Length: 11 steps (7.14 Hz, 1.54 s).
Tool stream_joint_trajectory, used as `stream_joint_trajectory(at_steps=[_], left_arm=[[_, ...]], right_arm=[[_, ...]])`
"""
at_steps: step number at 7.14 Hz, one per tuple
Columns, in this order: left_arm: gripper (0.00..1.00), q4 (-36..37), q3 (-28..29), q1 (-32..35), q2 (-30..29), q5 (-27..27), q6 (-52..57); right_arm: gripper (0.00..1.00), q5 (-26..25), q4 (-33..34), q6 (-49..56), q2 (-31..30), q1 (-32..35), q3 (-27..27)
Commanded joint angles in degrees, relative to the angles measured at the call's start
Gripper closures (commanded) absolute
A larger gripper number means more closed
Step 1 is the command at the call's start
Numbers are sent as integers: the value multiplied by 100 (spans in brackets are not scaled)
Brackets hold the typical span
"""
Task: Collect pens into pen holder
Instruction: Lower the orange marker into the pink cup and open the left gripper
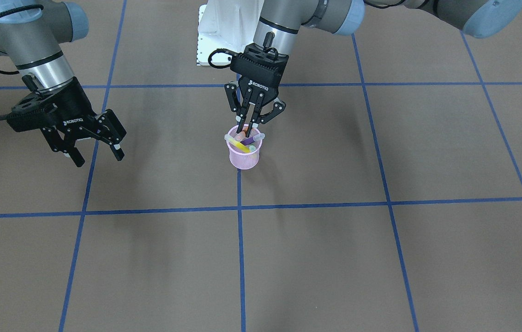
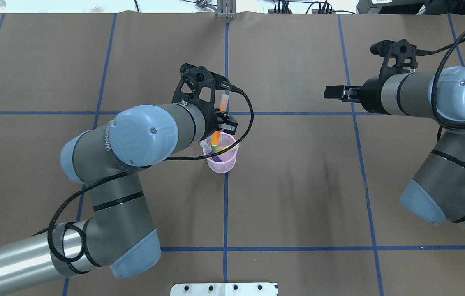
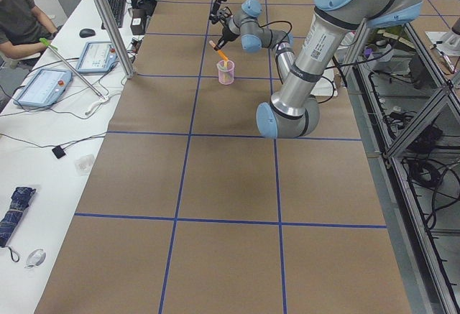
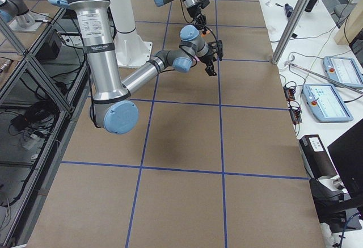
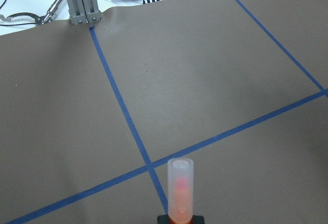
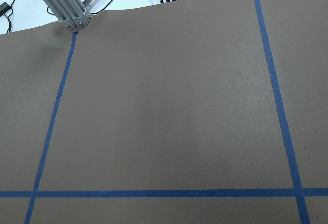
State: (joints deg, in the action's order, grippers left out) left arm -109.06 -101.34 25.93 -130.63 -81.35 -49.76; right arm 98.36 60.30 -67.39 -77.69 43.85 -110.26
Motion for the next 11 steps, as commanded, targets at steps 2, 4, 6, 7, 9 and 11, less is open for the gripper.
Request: stream_joint_trajectory(at_steps=[2,4,6,7,9,11], left_arm=[[100,-362,369,-149,-95,137,62],[100,-353,203,-140,1,110,63],[100,-353,193,-149,116,110,54],[72,-353,202,-158,116,93,45],[0,-353,202,-158,108,84,-25],[0,-309,63,-141,125,84,-34]], right_arm=[[0,-1,0,15,-1,0,13],[0,-1,-9,24,-1,0,22],[0,-1,-9,24,-1,0,22],[0,-1,-9,24,-1,0,22],[0,-1,-9,42,-10,0,31],[0,-1,-9,50,-19,0,39]])
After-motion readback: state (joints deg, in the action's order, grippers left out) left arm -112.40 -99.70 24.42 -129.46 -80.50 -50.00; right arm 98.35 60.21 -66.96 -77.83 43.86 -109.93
